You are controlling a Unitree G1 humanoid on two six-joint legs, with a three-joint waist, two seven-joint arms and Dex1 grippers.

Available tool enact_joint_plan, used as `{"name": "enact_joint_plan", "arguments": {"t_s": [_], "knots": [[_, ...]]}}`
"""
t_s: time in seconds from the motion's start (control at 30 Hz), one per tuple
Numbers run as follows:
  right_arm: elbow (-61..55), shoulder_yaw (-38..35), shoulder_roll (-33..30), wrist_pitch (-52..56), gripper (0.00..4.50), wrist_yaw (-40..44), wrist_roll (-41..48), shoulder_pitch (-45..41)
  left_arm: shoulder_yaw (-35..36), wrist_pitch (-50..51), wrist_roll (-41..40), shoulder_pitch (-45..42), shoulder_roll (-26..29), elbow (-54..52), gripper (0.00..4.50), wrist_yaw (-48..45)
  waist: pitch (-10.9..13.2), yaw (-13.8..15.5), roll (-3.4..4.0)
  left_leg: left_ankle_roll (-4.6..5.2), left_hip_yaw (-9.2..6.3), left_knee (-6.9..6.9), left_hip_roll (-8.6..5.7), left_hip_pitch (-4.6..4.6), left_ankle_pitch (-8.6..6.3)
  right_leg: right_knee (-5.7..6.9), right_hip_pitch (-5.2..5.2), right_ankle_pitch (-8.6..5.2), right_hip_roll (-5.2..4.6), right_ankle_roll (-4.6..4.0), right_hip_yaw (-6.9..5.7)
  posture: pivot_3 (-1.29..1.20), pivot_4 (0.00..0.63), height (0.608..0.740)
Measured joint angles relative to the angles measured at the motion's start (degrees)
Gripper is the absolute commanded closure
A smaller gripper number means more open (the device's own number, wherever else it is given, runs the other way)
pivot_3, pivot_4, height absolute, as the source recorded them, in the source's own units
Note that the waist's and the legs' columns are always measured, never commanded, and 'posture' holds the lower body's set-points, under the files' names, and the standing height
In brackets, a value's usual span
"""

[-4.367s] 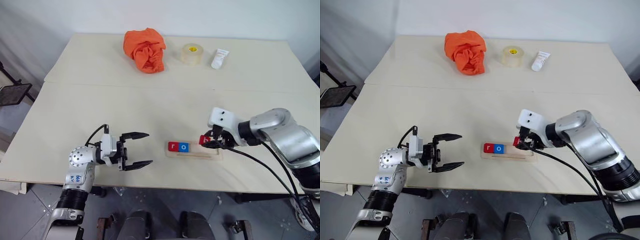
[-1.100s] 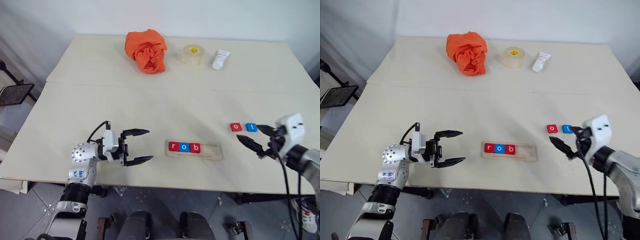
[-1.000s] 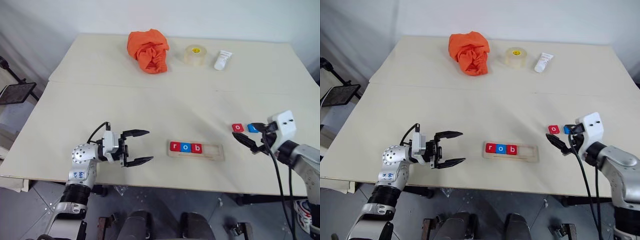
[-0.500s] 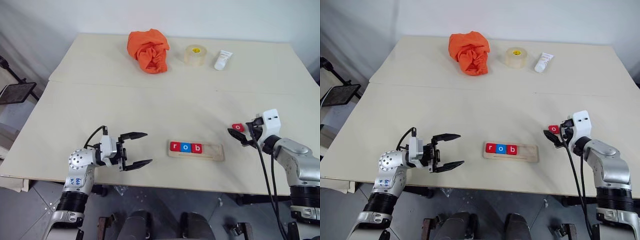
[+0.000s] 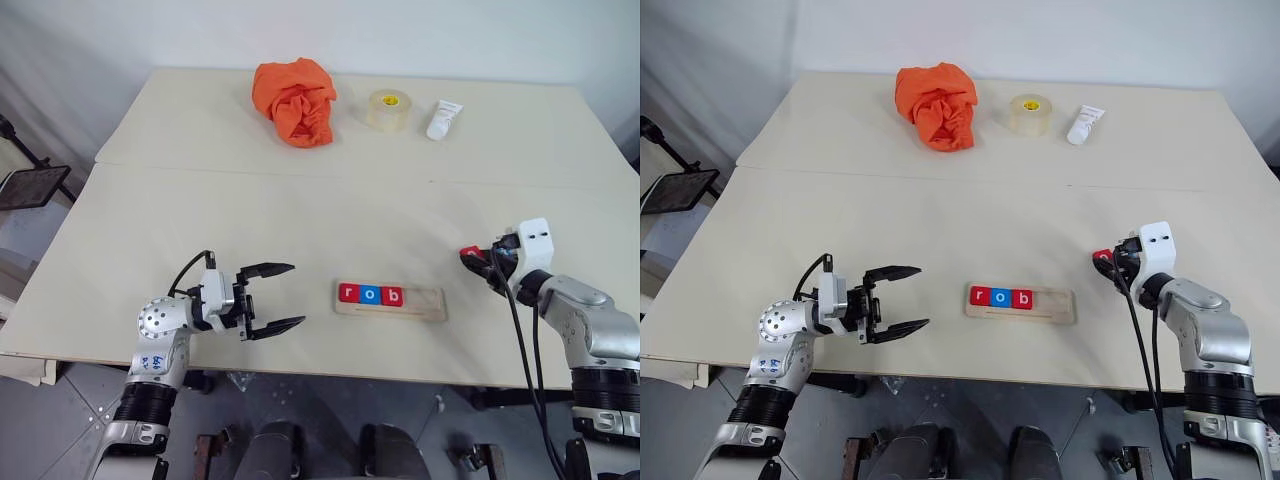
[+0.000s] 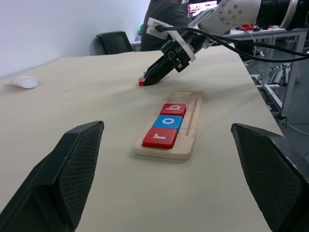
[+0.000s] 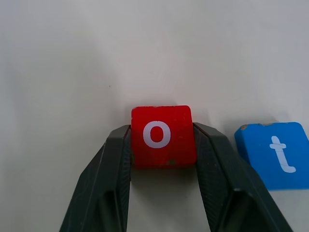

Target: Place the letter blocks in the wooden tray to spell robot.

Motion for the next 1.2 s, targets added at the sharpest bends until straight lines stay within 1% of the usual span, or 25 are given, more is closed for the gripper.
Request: {"name": "enact_joint_plan", "arguments": {"t_s": [0.2,0.33,0.47,0.53,0.67,0.77,0.97,1.0,1.03,1.2], "knots": [[-2.55,0.07,-0.01,1.35,3.05,0.0,0.11,0.19,-0.08,-0.37,0.14,-0.46,-0.47,1.02,0.0,0.13,0.0,0.01,0.01,0.0,0.02,0.0,0.0,-0.02,0.0,0.0,-0.03,0.0,0.0,0.0,0.01,0.0,0.15,0.74],[-13.22,-2.53,-0.01,5.56,3.05,-0.79,3.23,2.78,-0.24,-0.53,0.21,-0.74,-0.72,1.36,0.0,0.27,0.0,0.23,0.01,0.0,-0.02,-0.01,0.0,-0.04,0.0,0.01,-0.06,0.0,-0.01,0.0,0.0,0.0,0.15,0.74],[-25.25,-5.92,-0.49,10.68,3.05,-1.0,6.71,12.11,-0.18,-0.81,0.21,-0.61,-0.7,1.39,0.0,0.3,0.0,0.5,0.0,0.01,-0.22,-0.01,-0.07,-0.07,-0.01,0.03,-0.01,0.0,-0.02,0.0,-0.05,0.0,0.15,0.74],[-28.52,-7.43,-0.37,12.74,3.05,-1.58,7.81,16.25,-0.32,-0.81,0.22,-0.64,-0.78,1.42,0.0,0.3,0.0,0.38,0.0,0.02,-0.14,-0.01,-0.1,-0.07,-0.01,-0.01,-0.01,0.0,-0.04,0.0,0.01,0.0,0.15,0.74],[-34.44,-13.66,1.14,14.53,3.05,-3.9,9.24,24.94,-0.67,-0.8,0.2,-0.95,-1.12,1.81,0.0,-0.09,0.0,0.34,0.0,0.01,-0.11,-0.02,-0.06,-0.03,-0.01,0.0,0.02,0.0,-0.01,0.0,0.01,0.0,0.15,0.74],[-34.98,-15.19,3.36,14.65,3.05,-5.84,9.18,28.29,-1.09,-0.8,0.2,-1.54,-1.38,2.48,0.0,-0.73,0.0,0.25,0.0,0.01,-0.07,-0.02,-0.07,-0.02,-0.01,-0.01,0.01,0.0,-0.01,0.0,0.05,0.0,0.15,0.74],[-34.97,-15.59,5.25,12.97,3.05,-8.9,8.92,29.26,-1.51,-0.82,0.2,-3.9,-1.92,4.2,0.0,-1.63,-0.01,0.14,0.02,0.0,0.03,-0.02,-0.04,0.03,-0.01,0.0,-0.01,0.0,0.02,0.0,0.13,0.0,0.15,0.74],[-34.97,-15.59,5.65,12.55,2.33,-9.24,8.93,29.28,-1.51,-0.83,0.2,-3.95,-1.93,4.41,0.0,-1.77,-0.01,0.17,0.02,0.0,0.03,-0.02,-0.04,0.03,-0.01,0.0,-0.01,0.0,0.02,0.0,0.13,0.0,0.15,0.74],[-34.97,-15.58,5.94,12.25,2.07,-9.48,8.95,29.28,-1.51,-0.83,0.2,-3.97,-1.93,4.56,0.0,-1.85,-0.01,0.18,0.02,0.0,0.03,-0.02,-0.04,0.03,0.0,0.0,-0.01,0.0,0.01,0.0,0.13,0.0,0.15,0.74],[-35.02,-15.46,6.28,11.86,0.33,-10.04,9.21,29.28,-1.5,-0.82,0.2,-3.97,-1.89,4.72,0.0,-2.16,-0.01,0.22,0.02,0.0,0.03,-0.02,-0.05,0.02,-0.01,-0.01,-0.01,0.0,0.01,0.0,0.14,0.0,0.15,0.74]]}}
